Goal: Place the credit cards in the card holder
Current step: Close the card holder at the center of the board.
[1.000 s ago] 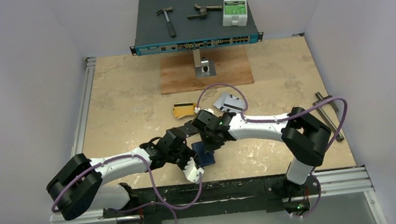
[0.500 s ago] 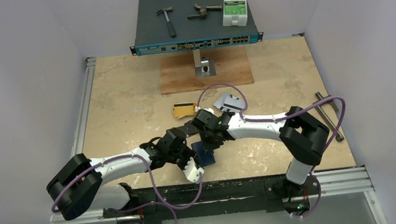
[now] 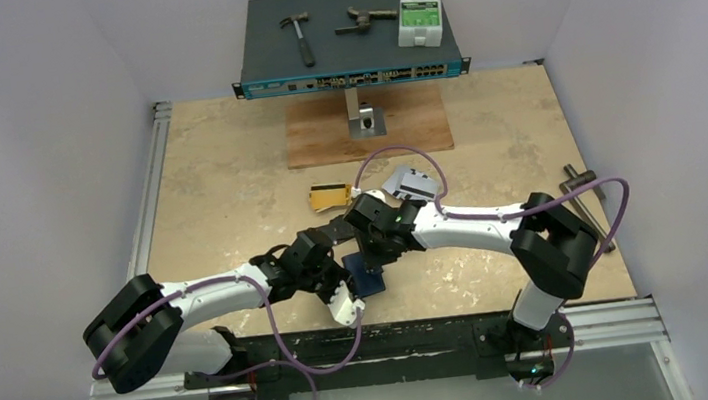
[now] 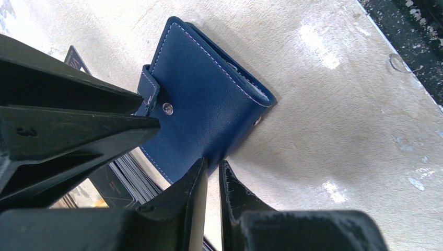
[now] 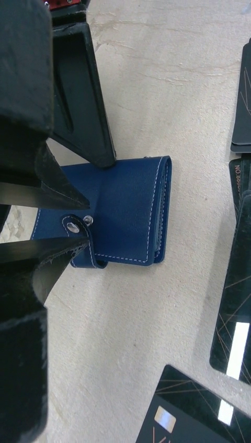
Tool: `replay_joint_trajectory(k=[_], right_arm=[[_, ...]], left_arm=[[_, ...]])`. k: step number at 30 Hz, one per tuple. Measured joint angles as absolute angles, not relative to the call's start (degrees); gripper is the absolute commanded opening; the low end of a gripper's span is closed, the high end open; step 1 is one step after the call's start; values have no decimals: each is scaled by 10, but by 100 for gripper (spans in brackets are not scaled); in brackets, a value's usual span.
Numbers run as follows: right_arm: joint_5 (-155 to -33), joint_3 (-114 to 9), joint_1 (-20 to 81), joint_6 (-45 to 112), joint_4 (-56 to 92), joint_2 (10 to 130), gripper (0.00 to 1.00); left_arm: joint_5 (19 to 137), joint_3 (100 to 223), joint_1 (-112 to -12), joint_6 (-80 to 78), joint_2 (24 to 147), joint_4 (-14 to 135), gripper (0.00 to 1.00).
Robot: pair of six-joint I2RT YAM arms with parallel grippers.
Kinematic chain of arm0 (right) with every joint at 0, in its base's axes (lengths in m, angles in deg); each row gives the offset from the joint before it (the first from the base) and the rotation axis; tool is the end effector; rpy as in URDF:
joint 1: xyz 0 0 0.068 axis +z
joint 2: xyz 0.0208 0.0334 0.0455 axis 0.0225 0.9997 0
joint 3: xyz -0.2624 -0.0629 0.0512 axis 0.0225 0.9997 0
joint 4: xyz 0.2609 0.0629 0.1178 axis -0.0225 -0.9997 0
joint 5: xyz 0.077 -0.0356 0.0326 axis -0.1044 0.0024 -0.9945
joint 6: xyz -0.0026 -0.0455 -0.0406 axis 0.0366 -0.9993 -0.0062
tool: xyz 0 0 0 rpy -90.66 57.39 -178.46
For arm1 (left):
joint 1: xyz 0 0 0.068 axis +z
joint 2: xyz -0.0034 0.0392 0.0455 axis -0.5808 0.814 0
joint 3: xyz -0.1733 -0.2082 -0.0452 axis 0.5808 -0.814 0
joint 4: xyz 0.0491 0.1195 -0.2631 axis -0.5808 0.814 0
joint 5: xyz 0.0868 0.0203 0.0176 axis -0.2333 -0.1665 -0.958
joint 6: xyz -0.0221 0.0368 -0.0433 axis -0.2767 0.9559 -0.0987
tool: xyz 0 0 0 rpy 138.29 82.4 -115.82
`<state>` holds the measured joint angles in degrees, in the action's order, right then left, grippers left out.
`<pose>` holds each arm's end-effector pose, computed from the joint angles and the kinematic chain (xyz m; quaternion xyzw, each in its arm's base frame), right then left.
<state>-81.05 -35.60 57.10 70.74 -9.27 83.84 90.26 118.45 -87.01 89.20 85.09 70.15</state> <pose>0.2042 0.2927 0.1565 -0.0880 0.9683 0.1450 0.1833 0.1482 -0.2119 0.1173 0.8707 0.3440 -0.0912 0.3395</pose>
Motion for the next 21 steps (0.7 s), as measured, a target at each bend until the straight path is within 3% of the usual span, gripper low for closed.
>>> replay_joint_trajectory(k=[10, 19, 20, 21], right_arm=[[-785, -355, 571, 705, -103, 834, 0], [-781, -355, 571, 705, -106, 831, 0], [-781, -355, 571, 705, -109, 828, 2], [-779, -355, 571, 705, -112, 826, 12]], left_arm=[[903, 1184, -870, 891, 851, 702, 12], [903, 1184, -870, 889, 851, 702, 12], [903, 1184, -870, 888, 851, 702, 11], [903, 1184, -870, 887, 851, 702, 11]])
